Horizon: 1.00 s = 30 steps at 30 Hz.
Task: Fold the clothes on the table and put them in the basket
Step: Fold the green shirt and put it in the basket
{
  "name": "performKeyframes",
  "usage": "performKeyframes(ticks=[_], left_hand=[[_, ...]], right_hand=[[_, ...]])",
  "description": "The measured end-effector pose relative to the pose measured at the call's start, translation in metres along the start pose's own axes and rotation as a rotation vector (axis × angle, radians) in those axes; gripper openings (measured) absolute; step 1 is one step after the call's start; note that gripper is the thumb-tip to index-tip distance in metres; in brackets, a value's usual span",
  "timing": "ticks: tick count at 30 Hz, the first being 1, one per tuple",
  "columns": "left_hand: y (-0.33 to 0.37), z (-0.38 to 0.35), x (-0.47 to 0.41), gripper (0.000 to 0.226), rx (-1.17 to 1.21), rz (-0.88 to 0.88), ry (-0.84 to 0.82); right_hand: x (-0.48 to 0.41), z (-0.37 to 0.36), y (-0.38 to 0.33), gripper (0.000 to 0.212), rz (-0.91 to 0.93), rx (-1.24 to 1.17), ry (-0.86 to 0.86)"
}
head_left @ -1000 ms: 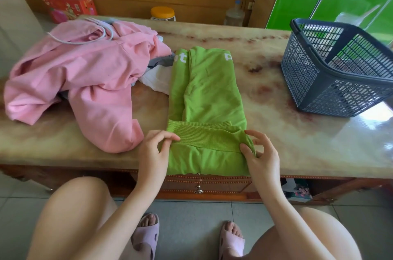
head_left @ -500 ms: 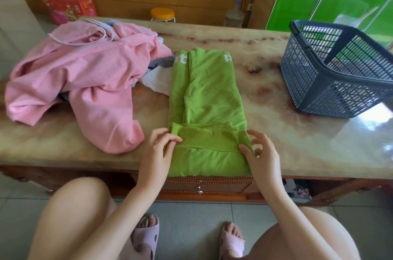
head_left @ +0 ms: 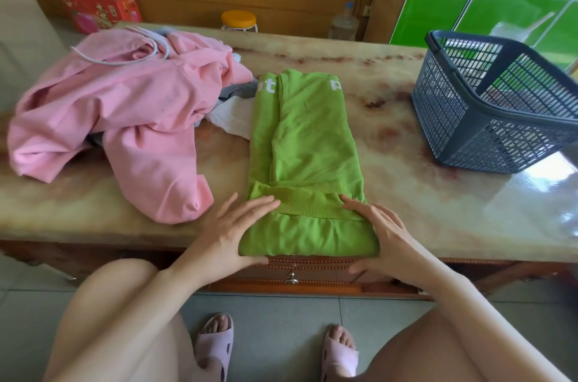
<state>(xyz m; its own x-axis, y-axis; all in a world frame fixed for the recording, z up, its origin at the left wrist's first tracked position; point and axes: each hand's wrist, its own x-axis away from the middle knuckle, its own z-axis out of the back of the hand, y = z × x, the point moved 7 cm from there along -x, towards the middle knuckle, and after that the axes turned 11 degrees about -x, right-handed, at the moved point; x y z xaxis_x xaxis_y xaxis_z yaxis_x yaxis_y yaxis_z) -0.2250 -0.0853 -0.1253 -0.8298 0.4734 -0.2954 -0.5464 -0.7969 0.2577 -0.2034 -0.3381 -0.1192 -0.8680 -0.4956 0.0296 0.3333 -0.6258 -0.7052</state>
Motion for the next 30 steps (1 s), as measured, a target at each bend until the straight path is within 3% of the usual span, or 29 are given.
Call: performKeyframes(ticks=[5,8,9,12,14,16,18,20,24,30], left_hand=[[-0.011,0.024,-0.005,0.056,0.176,0.152,0.249],[-0.022,0.039,-0.012,0.064,0.184,0.347,0.323],[-0.022,0.049,-0.016,0.067,0.203,0.376,0.361],[-0.022,0.073,-0.031,0.036,0.356,0.450,0.419],[-0.025,0.071,-0.038,0.024,0.429,0.508,0.331],[-0.030,0.057,-0.038,0.025,0.361,0.624,0.198],[-0.037,0.041,-0.029,0.034,0.268,0.800,0.088],[-0.040,0.035,-0.024,0.047,0.239,0.889,0.054],[-0.035,0.035,-0.027,0.047,0.386,0.903,0.064],[-0.033,0.022,-0.021,0.061,0.341,0.782,0.113]], right_hand=[[-0.005,0.020,0.000,0.054,-0.143,-0.212,0.214],[-0.005,0.034,0.001,0.026,-0.201,-0.280,0.334],[-0.004,0.039,-0.007,0.026,-0.173,-0.300,0.360],[-0.006,0.057,-0.032,0.052,-0.068,-0.434,0.447],[-0.014,0.060,-0.036,0.051,-0.057,-0.475,0.449],[-0.020,0.052,-0.032,0.045,-0.074,-0.552,0.382],[-0.021,0.037,-0.025,0.064,-0.076,-0.692,0.325],[-0.018,0.028,-0.022,0.083,-0.037,-0.655,0.331],[-0.020,0.028,-0.017,0.060,-0.055,-0.574,0.480],[-0.027,0.019,0.001,0.038,-0.176,-0.492,0.483]])
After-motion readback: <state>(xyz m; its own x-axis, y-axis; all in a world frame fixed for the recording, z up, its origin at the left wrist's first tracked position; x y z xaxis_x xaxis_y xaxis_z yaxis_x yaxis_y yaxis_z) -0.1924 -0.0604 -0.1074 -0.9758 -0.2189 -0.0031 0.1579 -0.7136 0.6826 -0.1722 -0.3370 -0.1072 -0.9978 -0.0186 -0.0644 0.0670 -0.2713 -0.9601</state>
